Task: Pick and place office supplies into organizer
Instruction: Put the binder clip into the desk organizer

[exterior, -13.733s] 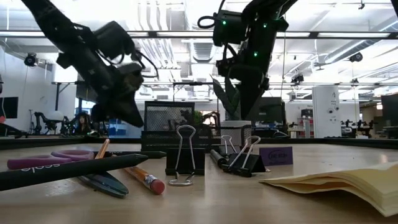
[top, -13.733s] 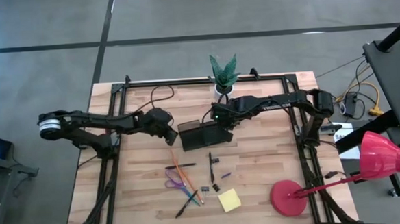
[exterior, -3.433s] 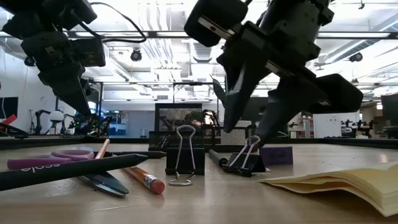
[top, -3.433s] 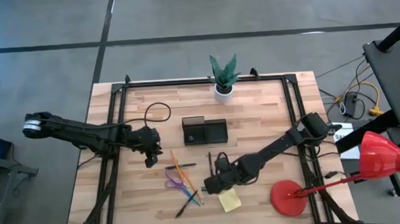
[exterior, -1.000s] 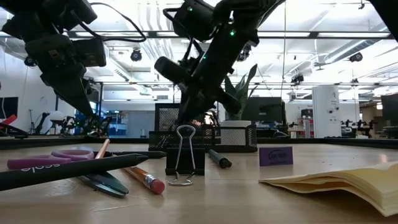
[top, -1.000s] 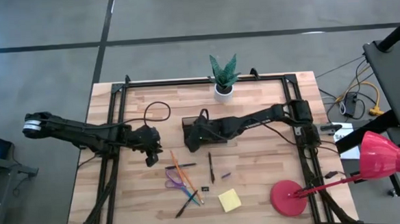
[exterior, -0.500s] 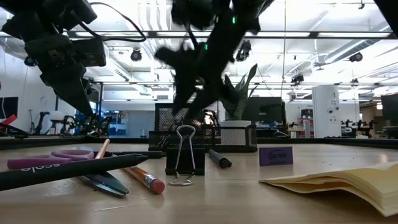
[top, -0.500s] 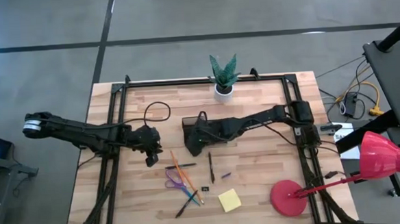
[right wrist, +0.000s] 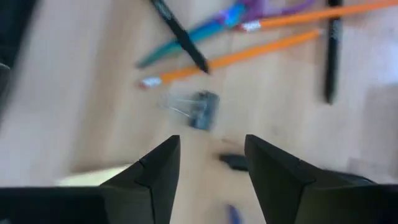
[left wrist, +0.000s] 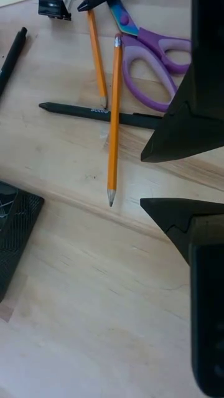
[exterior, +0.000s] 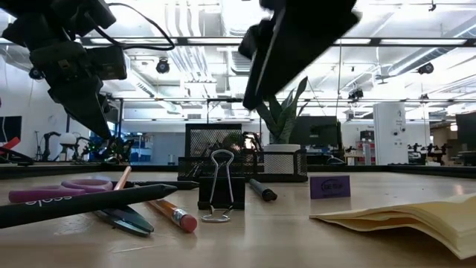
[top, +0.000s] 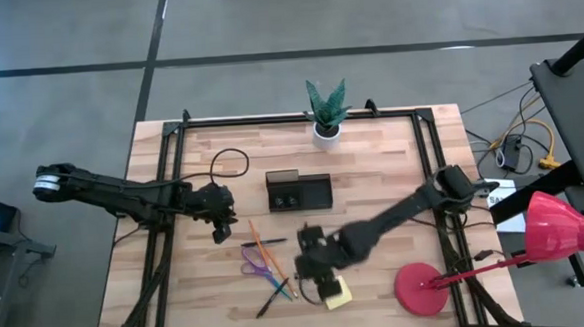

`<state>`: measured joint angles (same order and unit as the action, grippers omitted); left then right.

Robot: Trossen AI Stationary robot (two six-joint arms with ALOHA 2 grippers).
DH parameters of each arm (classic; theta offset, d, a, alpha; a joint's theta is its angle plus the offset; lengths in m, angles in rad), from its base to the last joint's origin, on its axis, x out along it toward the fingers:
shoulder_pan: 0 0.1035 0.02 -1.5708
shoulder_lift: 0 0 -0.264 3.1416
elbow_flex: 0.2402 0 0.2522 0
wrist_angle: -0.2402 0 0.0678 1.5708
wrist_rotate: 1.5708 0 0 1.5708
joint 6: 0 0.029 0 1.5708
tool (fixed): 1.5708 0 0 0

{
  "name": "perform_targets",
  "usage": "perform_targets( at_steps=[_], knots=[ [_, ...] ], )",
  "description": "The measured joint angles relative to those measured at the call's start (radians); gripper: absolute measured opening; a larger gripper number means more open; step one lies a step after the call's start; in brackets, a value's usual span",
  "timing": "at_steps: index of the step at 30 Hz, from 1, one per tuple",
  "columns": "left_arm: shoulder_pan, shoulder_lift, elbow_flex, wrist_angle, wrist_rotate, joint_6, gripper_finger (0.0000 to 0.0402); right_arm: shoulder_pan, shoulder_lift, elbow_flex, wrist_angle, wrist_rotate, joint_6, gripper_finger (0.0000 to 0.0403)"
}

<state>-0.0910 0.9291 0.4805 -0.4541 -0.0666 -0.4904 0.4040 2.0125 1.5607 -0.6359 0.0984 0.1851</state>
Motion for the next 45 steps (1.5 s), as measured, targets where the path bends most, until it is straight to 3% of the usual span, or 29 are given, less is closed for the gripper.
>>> perform_targets(
  at_steps=[9, 18, 35, 45],
  knots=[
    [0.0, 0.0, 0.0, 0.0, 0.0, 0.0, 0.0088, 0.017, 0.001, -0.042, 0.103, 0.006, 0.175, 0.0169],
    [0.0, 0.0, 0.0, 0.0, 0.0, 0.0, 0.0088, 0.017, 0.001, -0.126, 0.281, 0.006, 0.215, 0.0169],
    [0.0, 0.0, 0.0, 0.0, 0.0, 0.0, 0.0088, 0.023, 0.001, -0.246, 0.425, 0.006, 0.315, 0.0169],
    [0.0, 0.0, 0.001, 0.001, 0.0, 0.0, 0.0088, 0.023, 0.057, -0.239, 0.499, 0.005, 0.313, 0.0169]
  ],
)
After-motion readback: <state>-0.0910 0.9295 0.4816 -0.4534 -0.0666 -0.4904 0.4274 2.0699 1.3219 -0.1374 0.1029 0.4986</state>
